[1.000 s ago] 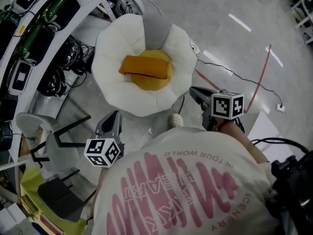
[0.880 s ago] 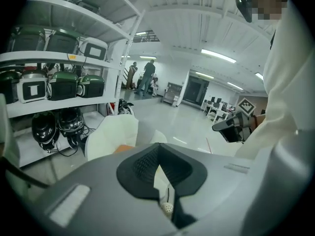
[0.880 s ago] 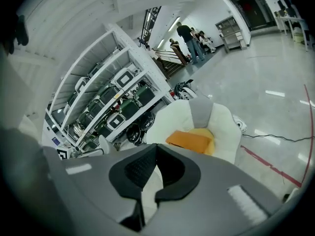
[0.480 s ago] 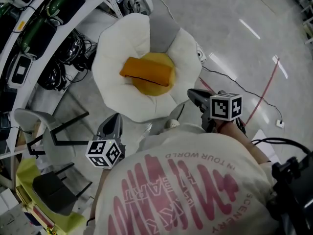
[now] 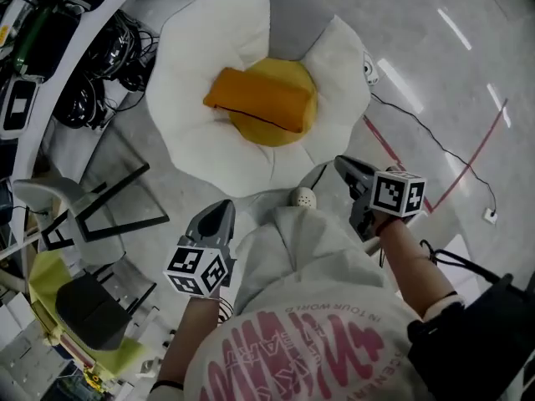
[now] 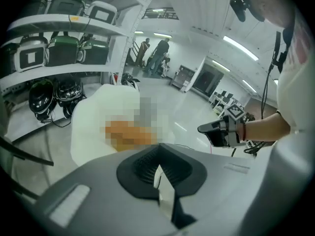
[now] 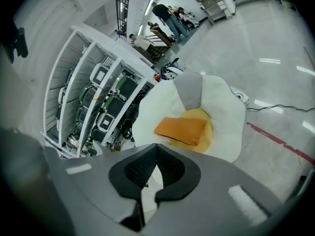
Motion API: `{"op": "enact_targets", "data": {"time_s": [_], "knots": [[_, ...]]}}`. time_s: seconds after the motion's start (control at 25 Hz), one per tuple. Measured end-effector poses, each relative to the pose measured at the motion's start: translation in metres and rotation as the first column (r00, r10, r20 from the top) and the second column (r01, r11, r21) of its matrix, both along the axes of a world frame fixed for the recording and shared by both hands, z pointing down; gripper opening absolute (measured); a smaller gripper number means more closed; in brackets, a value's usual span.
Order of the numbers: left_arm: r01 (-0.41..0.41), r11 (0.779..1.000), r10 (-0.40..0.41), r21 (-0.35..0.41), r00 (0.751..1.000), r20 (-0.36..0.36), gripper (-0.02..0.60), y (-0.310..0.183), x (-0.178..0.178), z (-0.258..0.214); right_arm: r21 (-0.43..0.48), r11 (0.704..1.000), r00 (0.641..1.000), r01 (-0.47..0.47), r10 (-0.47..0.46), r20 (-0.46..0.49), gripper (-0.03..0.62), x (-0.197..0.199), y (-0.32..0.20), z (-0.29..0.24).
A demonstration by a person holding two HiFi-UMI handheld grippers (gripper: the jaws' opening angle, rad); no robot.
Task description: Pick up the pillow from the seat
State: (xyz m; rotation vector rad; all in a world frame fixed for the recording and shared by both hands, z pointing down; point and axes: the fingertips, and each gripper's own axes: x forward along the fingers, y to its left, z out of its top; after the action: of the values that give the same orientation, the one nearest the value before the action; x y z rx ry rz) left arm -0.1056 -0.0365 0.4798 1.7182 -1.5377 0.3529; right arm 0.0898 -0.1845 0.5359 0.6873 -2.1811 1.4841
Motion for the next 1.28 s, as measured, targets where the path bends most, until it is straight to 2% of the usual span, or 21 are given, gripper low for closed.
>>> {"op": "enact_targets", "data": {"time_s": [0.24,0.48,0.6,0.8,1.04,1.16,1.24,1.28], "knots": [[0.027,0.999,-0.028,-0.038,0.999,-0.020,0.017,-0.009,-0.021,0.062,-0.070,0.995,0.997,-0.073,0.071,-0.033,0.005,0.003,-0.003,0.084],[-0.013,0.997,0.005,-0.071,0.994,-0.108,0.017,-0.013,-0.019,0.145,-0.101,0.986,0.991,-0.130,0.129,-0.025,0.005,-0.014,-0.015,0.158],[-0.016,0.998,0.006,-0.065,0.987,-0.162,0.017,-0.023,-0.016,0.182,-0.155,0.971,0.983,-0.180,0.184,0.011,0.005,-0.023,-0.018,0.191],[-0.087,0.995,0.077,-0.053,0.983,-0.167,0.017,-0.042,-0.012,0.228,-0.246,0.941,0.962,-0.231,0.259,0.087,0.005,-0.041,-0.015,0.236],[-0.094,0.995,0.088,-0.019,0.971,-0.223,0.017,-0.070,-0.012,0.266,-0.272,0.930,0.928,-0.245,0.306,0.210,0.005,-0.055,-0.024,0.270],[-0.104,0.994,0.097,-0.019,0.969,-0.228,0.017,-0.081,-0.012,0.285,-0.264,0.936,0.930,-0.232,0.293,0.221,0.007,-0.060,-0.027,0.286],[-0.099,0.995,0.090,-0.026,0.967,-0.239,0.017,-0.085,-0.011,0.291,-0.248,0.946,0.938,-0.208,0.265,0.225,0.080,-0.065,-0.028,0.294],[-0.103,0.994,0.092,-0.032,0.966,-0.242,0.017,-0.085,-0.010,0.293,-0.239,0.951,0.939,-0.196,0.252,0.232,0.090,-0.068,-0.030,0.297]]}}
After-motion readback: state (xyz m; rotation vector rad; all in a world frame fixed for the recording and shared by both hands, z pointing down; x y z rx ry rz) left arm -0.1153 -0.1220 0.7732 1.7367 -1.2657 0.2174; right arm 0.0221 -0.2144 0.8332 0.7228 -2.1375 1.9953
